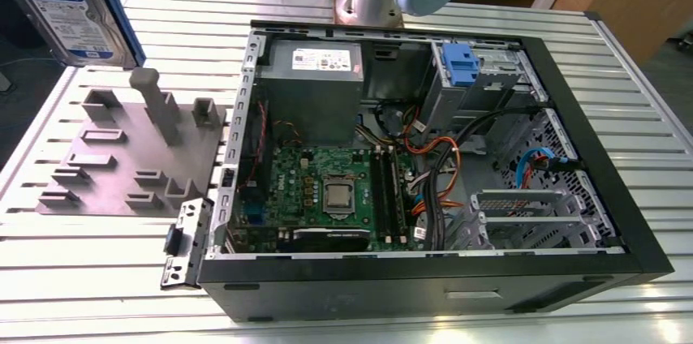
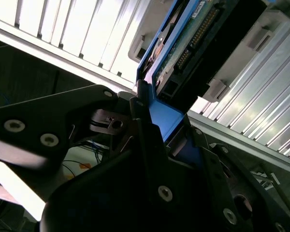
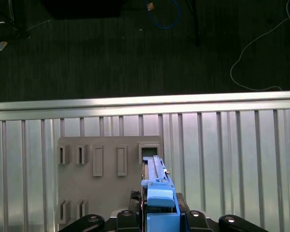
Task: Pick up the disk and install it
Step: 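Pick up the disk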
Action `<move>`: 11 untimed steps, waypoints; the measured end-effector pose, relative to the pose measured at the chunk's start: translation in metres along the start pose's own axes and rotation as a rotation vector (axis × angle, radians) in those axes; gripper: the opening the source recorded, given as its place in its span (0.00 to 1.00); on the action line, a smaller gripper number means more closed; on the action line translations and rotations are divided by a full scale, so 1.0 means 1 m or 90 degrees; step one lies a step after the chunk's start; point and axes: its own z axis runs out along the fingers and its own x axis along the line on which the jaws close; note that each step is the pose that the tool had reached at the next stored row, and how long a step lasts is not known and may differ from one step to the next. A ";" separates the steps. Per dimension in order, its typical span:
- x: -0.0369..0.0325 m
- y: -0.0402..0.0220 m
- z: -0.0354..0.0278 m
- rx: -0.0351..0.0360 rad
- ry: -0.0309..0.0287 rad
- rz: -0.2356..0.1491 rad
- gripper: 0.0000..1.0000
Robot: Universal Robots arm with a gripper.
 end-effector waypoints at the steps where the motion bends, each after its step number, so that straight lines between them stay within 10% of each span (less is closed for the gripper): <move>1: 0.0000 0.0000 -0.0004 0.0000 0.0000 0.000 0.37; 11: -0.0001 0.0000 -0.0035 0.0000 0.0000 0.000 0.37</move>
